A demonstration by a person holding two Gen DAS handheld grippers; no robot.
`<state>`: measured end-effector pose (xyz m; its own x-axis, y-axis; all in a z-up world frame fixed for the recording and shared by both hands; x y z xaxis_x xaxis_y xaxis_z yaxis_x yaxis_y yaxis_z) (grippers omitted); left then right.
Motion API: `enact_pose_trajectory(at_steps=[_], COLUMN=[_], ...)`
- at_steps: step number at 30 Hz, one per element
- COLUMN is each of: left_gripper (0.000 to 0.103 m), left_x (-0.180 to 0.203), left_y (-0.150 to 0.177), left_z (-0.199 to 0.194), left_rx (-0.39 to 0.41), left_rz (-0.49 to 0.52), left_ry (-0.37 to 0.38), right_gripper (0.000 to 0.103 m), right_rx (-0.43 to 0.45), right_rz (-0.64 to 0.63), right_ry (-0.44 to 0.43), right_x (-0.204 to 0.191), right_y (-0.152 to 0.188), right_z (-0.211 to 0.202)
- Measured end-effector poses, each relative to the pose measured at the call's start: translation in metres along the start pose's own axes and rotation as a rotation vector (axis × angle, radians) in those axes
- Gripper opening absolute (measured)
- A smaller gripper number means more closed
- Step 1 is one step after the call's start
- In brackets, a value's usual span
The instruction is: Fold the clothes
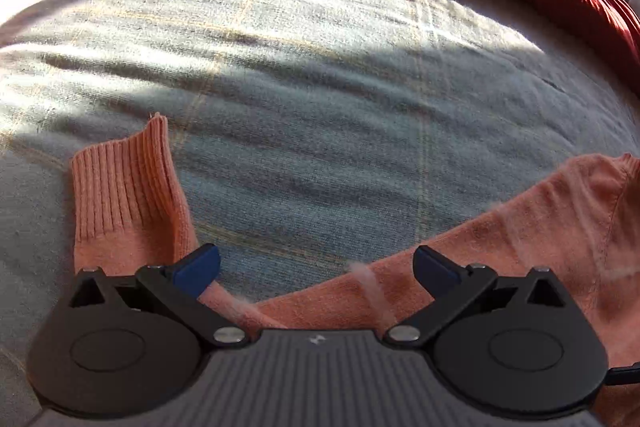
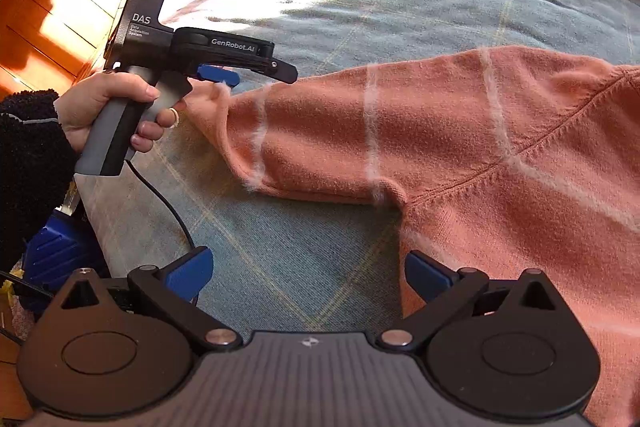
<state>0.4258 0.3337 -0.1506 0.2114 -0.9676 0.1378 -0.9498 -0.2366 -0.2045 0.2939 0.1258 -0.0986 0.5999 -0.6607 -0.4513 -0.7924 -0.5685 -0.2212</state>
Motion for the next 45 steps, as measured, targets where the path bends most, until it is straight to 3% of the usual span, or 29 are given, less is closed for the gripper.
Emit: enact_pose_trajectory(at_steps=[7,11,16,23,28,32,36,39,45], left_gripper=[0.103,0.102,0.102,0.102,0.102,0.102,0.102,0.102,0.102], left_x=[-0.033,-0.042,-0.013,0.096,0.198,0.257,0.274,0.272,0.271], left_y=[0.059,0.096,0.089,0.016,-0.015,-0.009,0.013,0.023,0.027], left_z=[-0.025,-0.029,-0.043,-0.047,-0.04,-0.016,0.025,0.034,0.036], left_rx=[-0.058,-0.077,-0.016,0.097,0.131,0.098,-0.003,0.032,0.018], left_rz=[-0.002,-0.07,-0.024,0.243,0.385,0.425,0.413,0.457,0.507], left_ry=[-0.182,-0.206,-0.164,-0.004,0.172,0.266,0.257,0.213,0.14], right_gripper=[0.103,0.103,0.103,0.103,0.103,0.103,0.103,0.103,0.103], right_rx=[-0.011,-0.031,-0.041,0.047,0.105,0.089,0.027,-0.043,-0.07], right_rz=[0.002,-0.016,-0.021,0.012,-0.003,0.029,0.076,0.086,-0.035], right_ry=[-0.008,-0.001,0.011,0.079,0.252,0.332,0.329,0.319,0.331], right_x=[0.0,-0.001,0.001,0.029,0.093,0.163,0.216,0.236,0.233], right_y=[0.002,0.003,0.002,-0.018,-0.023,-0.017,0.001,0.023,0.035], right_z=[0.002,0.005,0.004,-0.037,-0.089,-0.103,-0.087,-0.068,-0.059])
Point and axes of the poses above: each gripper's, at about its wrist camera, not at the fingertips, and z roughly the way its jaws point, x to its right, y to its underside, the point moved 10 cm from there along z, roughly the way its jaws point, and after that the axes turned 8 degrees about -x, right-handed, at the moved point
